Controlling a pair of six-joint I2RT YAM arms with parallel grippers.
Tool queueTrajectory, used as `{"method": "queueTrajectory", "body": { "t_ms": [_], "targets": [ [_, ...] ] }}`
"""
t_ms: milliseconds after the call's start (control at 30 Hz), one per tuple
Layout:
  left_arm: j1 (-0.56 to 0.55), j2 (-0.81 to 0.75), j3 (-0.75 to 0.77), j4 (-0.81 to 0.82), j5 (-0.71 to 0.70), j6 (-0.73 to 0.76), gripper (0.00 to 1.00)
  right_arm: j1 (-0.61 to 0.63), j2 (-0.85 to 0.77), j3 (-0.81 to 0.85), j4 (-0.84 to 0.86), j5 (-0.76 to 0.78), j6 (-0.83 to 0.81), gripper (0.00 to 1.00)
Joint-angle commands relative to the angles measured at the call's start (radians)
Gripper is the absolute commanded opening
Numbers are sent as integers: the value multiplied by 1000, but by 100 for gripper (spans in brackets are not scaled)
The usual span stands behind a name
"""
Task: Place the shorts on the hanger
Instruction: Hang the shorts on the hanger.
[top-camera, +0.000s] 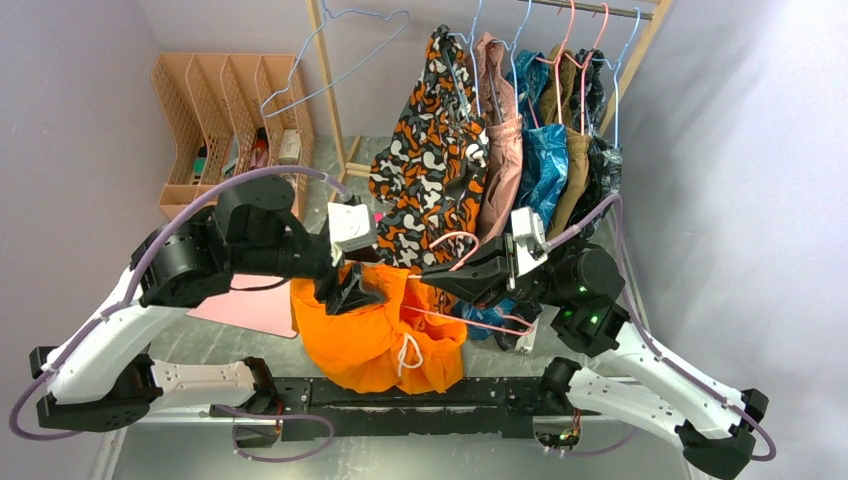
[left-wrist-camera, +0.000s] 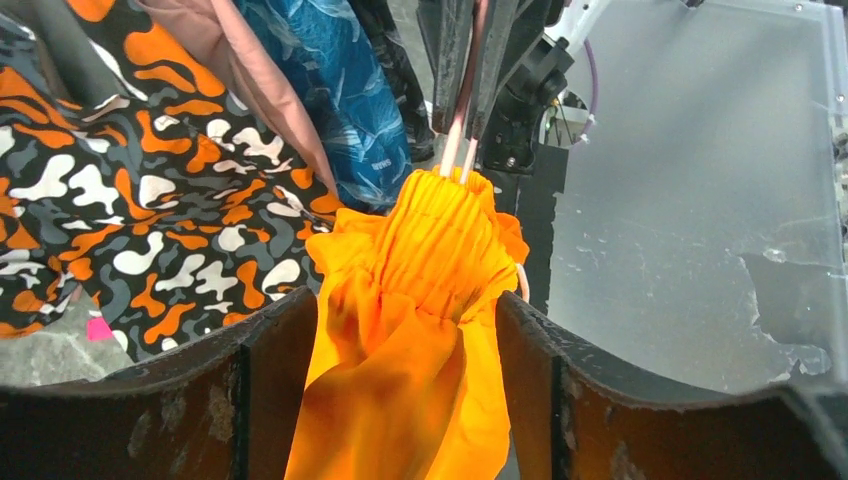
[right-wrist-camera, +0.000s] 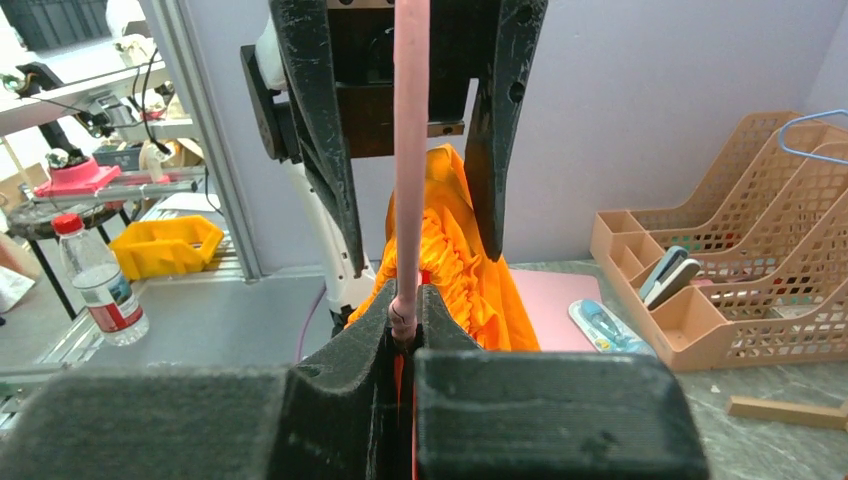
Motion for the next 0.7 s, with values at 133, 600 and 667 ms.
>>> {"method": "queueTrajectory", "body": {
  "t_ms": [133,600,667],
  "targets": [
    [-3,-101,-30,44,-77,-33,52,-4,-9,-9,78,3,15,0],
    [-3,-109,-74,159,-22,-64,7,-3,6,-2,74,-15,18,0],
    [-3,-107,-66,192,-5,-66,7,-4,12,-2,72,-20,17,0]
  ]
}}
